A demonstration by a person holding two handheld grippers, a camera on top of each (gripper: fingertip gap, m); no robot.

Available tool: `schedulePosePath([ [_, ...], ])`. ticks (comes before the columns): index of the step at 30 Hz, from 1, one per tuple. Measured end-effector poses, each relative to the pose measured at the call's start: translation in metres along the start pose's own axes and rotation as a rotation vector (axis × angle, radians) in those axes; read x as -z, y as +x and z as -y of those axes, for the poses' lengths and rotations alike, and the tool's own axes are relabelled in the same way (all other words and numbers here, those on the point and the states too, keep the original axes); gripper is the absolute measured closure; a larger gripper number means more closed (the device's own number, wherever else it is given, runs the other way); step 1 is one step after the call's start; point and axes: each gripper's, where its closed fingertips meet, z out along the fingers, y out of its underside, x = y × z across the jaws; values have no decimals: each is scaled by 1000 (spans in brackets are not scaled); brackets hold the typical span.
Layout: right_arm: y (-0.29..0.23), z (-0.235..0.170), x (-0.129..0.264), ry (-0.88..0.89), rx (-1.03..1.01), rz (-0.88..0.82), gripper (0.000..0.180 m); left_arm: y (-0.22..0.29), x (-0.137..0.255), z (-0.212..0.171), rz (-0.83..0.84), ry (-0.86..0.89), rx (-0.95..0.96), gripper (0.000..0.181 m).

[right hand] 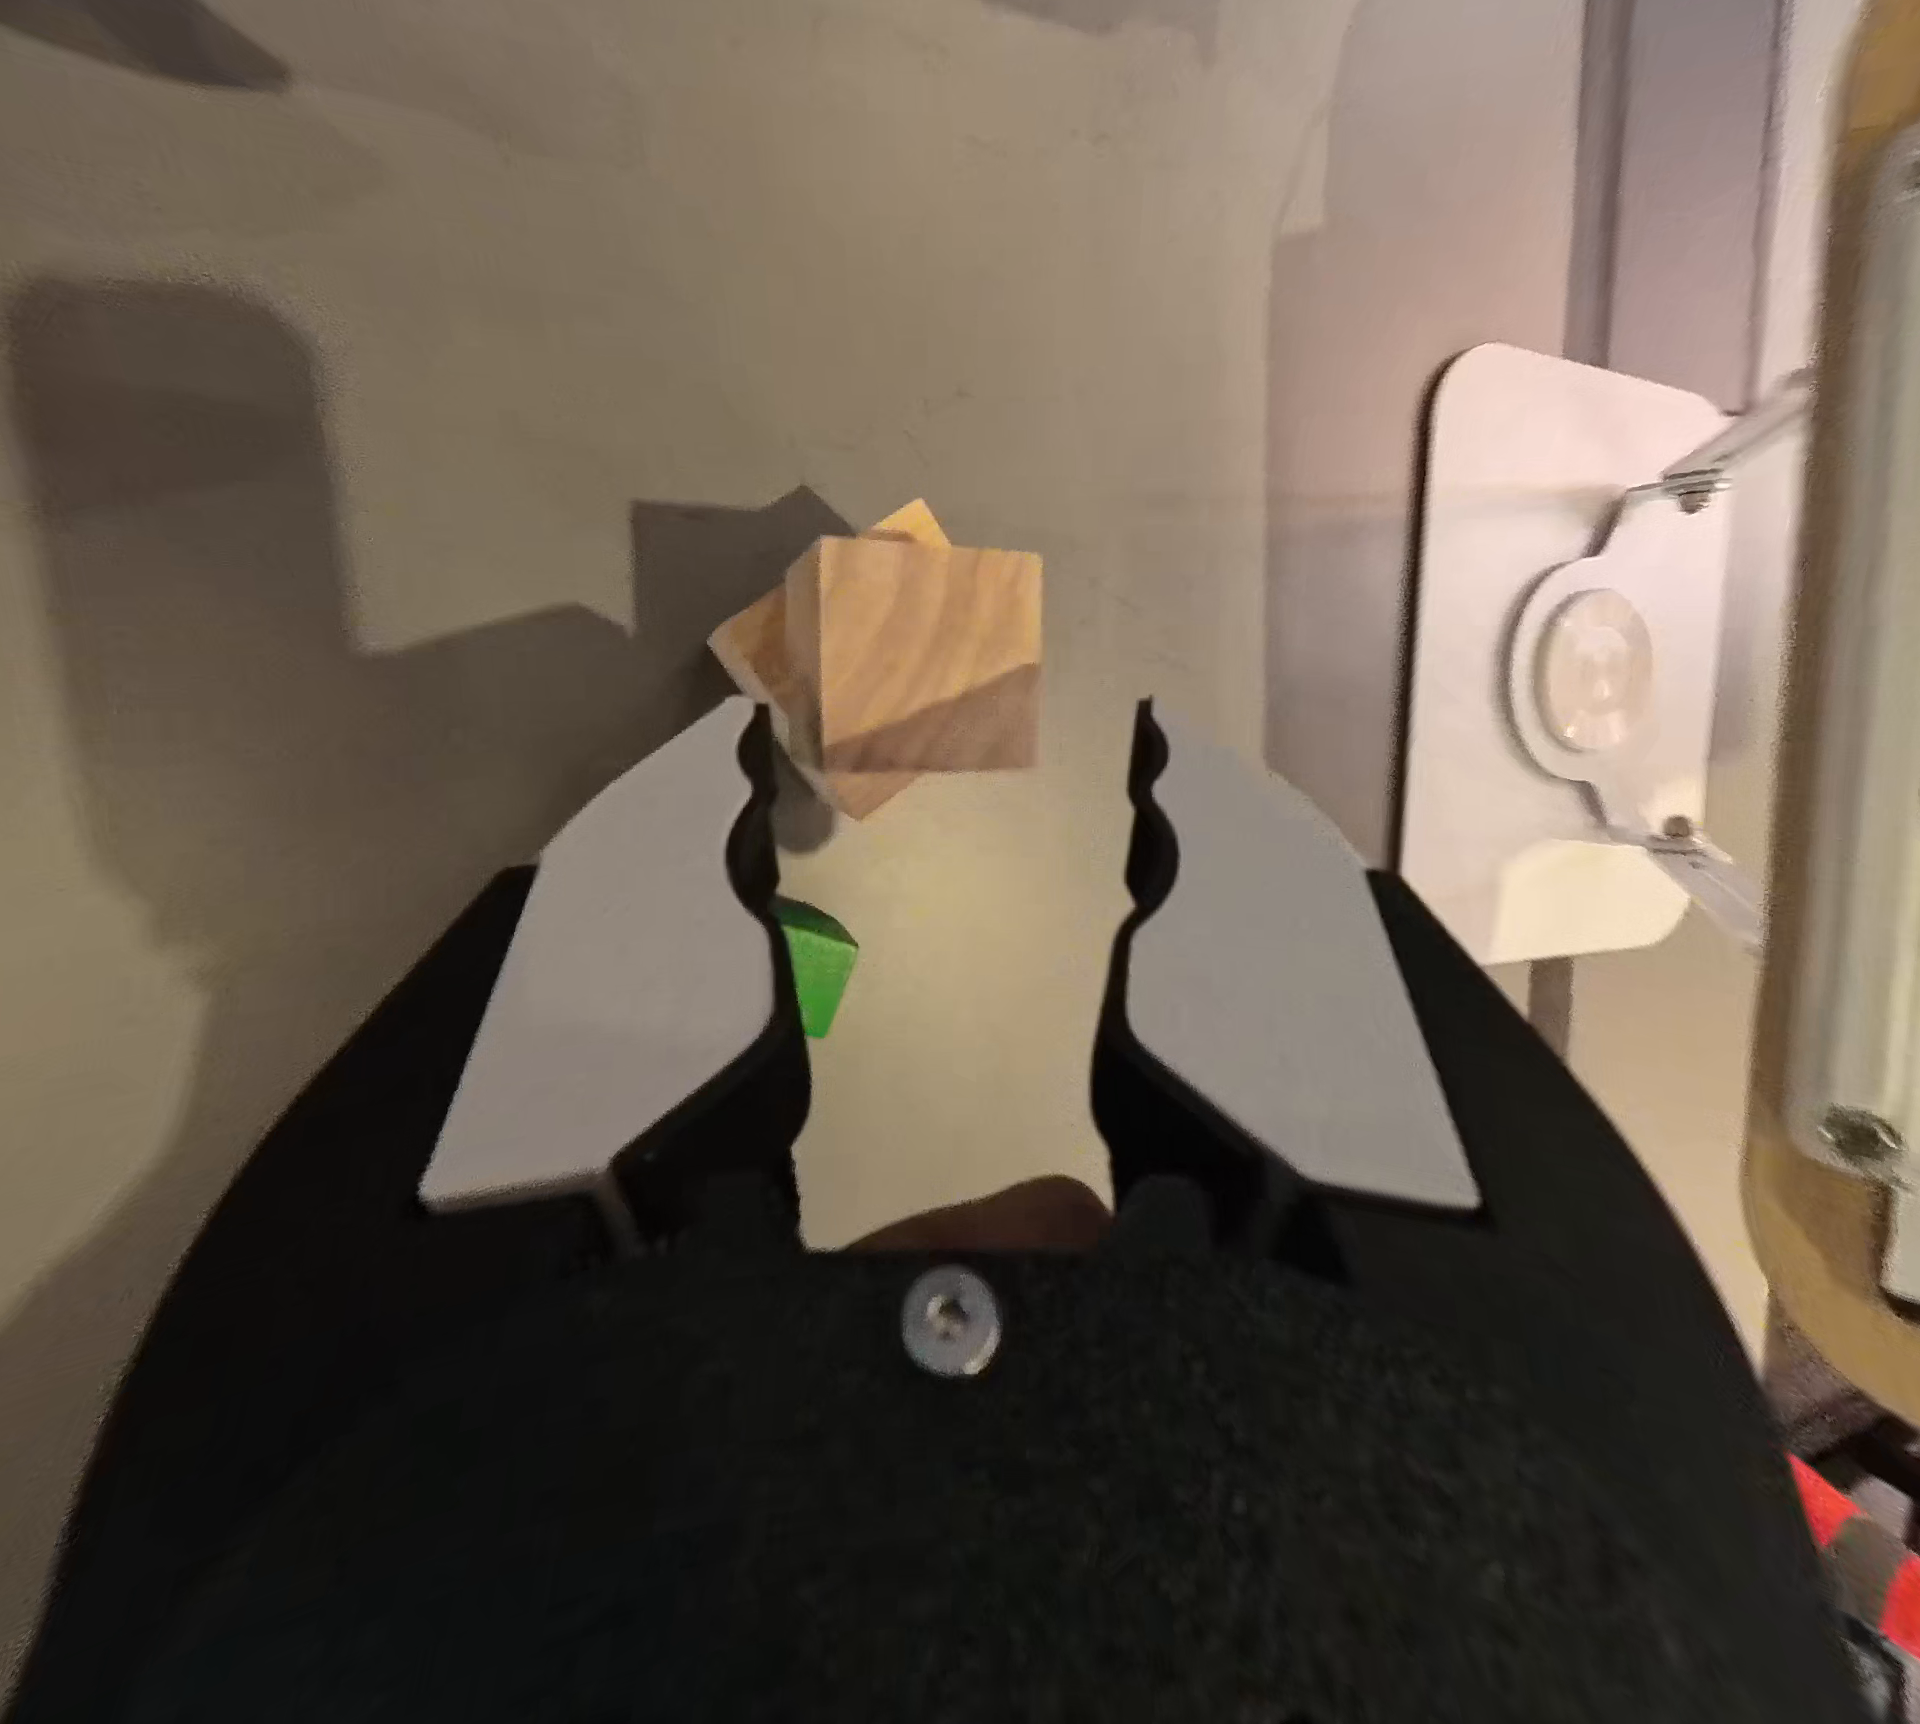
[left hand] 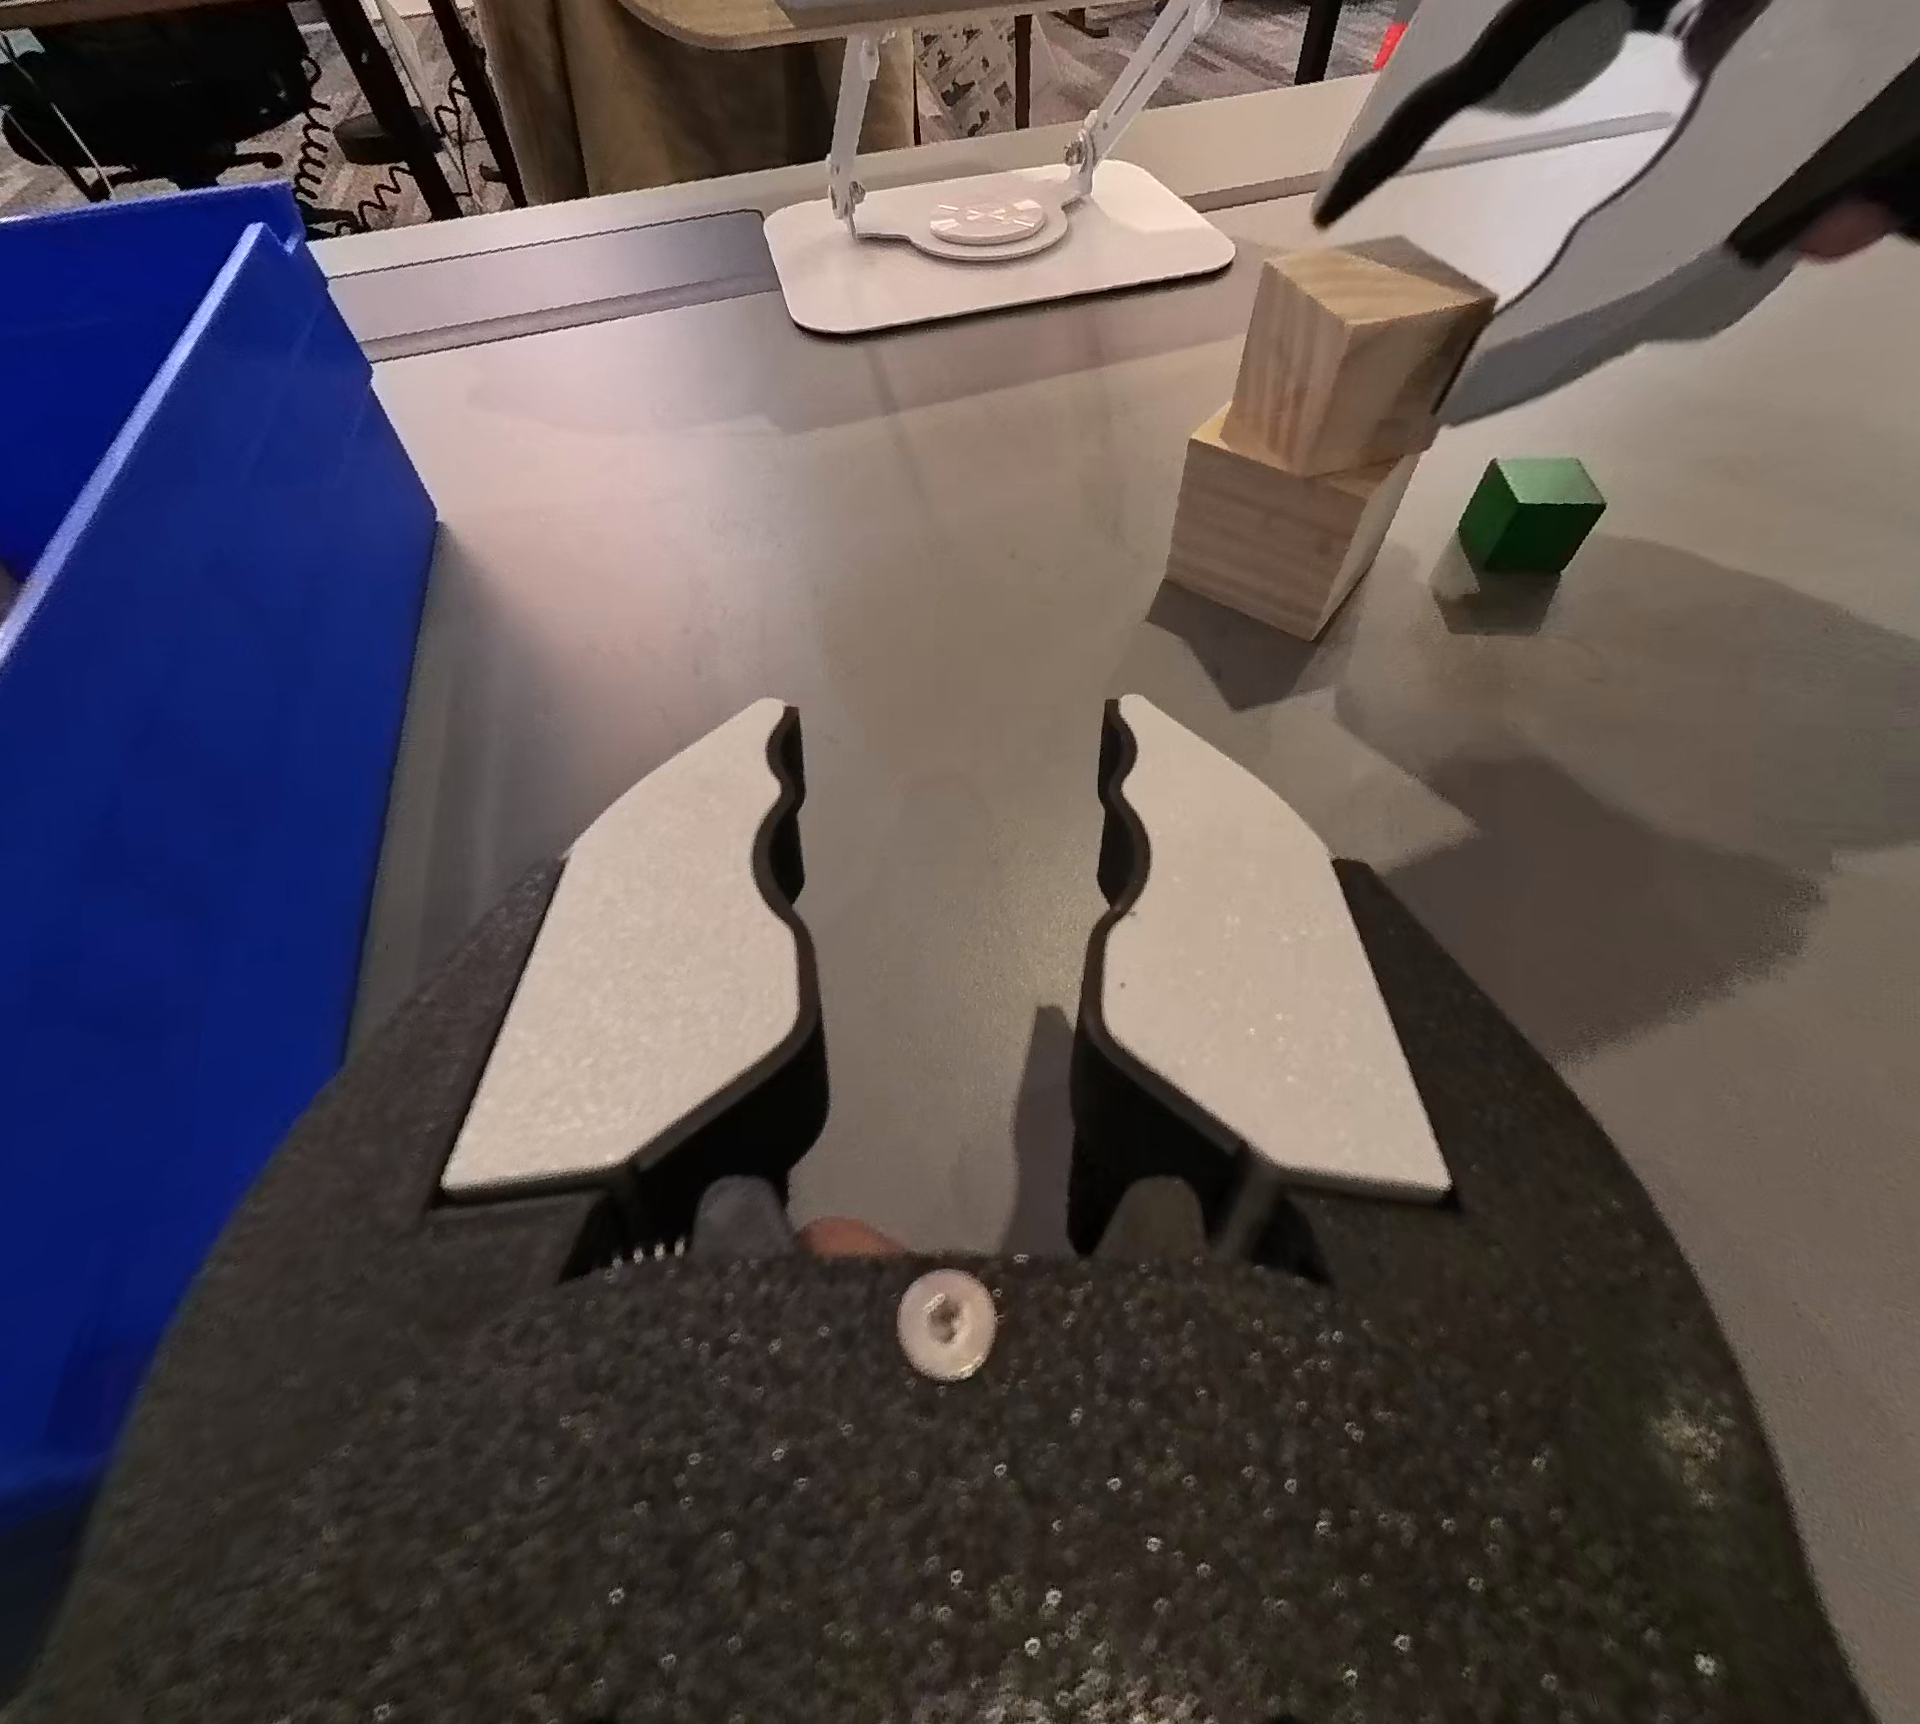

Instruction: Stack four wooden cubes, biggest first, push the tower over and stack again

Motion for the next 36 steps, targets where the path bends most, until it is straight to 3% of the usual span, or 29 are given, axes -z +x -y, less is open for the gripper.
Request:
schedulePosePath([
  [3,13,4,31,77,-72,-74,113,0,0,0,-1,0,2,126],
  [5,26,-7,48,85,-150,-183,115,0,0,0,-2,-2,2,126],
  [7,19,-24,51,86,-277,-179,117,0,0,0,-2,-2,2,126],
  [12,-21,-76,12,-65,-298,-87,116,1,-1,-1,-6,-9,-1,126],
  [16,-34,-89,-14,-116,-315,-43,120,1,-1,-1,-2,-12,-8,126],
  [17,-37,-89,-18,-116,-314,-26,124,1,-1,-1,-1,-9,-7,126],
  [19,-44,-89,-22,-121,-315,18,151,0,0,-1,0,-7,-5,126],
  [21,-41,-89,-21,-132,-303,14,151,0,0,-1,-1,-8,-5,126],
  [24,-25,-73,-3,-88,-259,-32,151,1,0,-1,0,-7,-7,126],
  [29,8,-10,47,59,-85,-127,151,1,0,-1,-2,-9,-7,126],
  [36,8,18,33,25,-2,-11,151,1,0,-1,-2,-7,-6,126],
])
